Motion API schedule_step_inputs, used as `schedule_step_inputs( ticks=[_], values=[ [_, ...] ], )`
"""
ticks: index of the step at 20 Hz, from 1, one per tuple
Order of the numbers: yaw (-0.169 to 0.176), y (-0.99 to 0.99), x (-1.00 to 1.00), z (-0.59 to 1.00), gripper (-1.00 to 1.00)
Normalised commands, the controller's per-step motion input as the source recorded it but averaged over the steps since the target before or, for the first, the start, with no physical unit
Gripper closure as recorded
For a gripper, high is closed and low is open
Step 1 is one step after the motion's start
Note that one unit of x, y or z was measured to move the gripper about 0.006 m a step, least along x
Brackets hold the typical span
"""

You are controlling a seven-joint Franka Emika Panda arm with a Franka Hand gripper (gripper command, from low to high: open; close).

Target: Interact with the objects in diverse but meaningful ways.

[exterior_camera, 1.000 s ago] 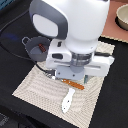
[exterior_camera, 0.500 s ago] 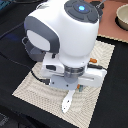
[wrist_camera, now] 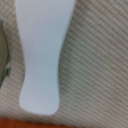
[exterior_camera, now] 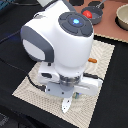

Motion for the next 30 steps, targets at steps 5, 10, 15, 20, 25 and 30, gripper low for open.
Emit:
schedule_step_inputs(
  ticks=[5, 10, 15, 20, 25, 30],
  values=[
    [-0.013, -0.32, 0.15, -0.13, 1.0],
    [-0.007, -0.3, 0.16, -0.11, 1.0],
    [-0.006, -0.29, 0.2, -0.05, 1.0],
    [-0.064, -0.12, 0.53, 0.53, 1.0],
    [-0.057, 0.04, 0.54, 1.0, 1.0],
    [-0.001, 0.2, 0.32, 0.93, 1.0]
  ],
)
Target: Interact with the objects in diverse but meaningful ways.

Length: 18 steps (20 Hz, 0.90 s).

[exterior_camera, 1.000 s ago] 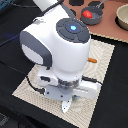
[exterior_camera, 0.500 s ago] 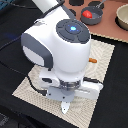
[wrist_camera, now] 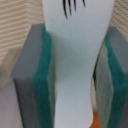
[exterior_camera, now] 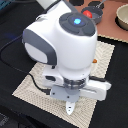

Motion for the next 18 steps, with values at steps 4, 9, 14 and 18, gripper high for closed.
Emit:
schedule_step_inputs(
  ticks=[4, 9, 14, 18],
  values=[
    [0.005, 0.48, 0.13, 0.61, 1.0],
    [0.021, 0.81, 0.02, 0.34, 1.0],
    [0.017, 0.89, 0.0, 0.26, 1.0],
    [0.012, 0.91, 0.0, 0.25, 1.0]
  ],
)
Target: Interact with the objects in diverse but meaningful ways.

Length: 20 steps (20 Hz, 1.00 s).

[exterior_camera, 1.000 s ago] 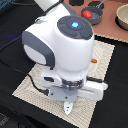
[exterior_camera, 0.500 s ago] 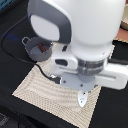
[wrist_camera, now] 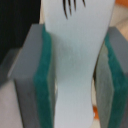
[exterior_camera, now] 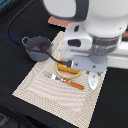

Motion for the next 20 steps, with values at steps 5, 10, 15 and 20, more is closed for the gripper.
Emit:
schedule_step_inputs(
  ticks=[5, 10, 15, 20],
  values=[
    [0.005, 0.91, 0.0, 0.25, 1.0],
    [0.011, 0.88, -0.02, 0.23, 1.0],
    [0.023, 0.83, -0.13, 0.16, 1.0],
    [0.018, 0.82, -0.26, 0.11, 1.0]
  ],
)
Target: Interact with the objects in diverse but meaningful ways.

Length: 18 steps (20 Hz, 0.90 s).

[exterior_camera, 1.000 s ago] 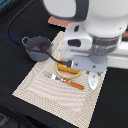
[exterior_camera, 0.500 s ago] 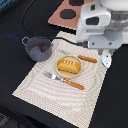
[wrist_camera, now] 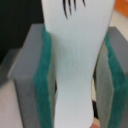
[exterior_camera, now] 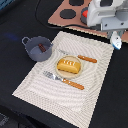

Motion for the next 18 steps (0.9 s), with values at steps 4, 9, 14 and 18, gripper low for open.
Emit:
schedule_step_inputs(
  ticks=[4, 9, 14, 18],
  values=[
    [0.014, 0.82, -0.31, 0.1, 1.0],
    [0.014, 0.8, -0.31, 0.09, 1.0],
    [0.062, 0.33, -0.65, -0.03, 1.0],
    [0.088, 0.01, -0.92, -0.14, 1.0]
  ],
)
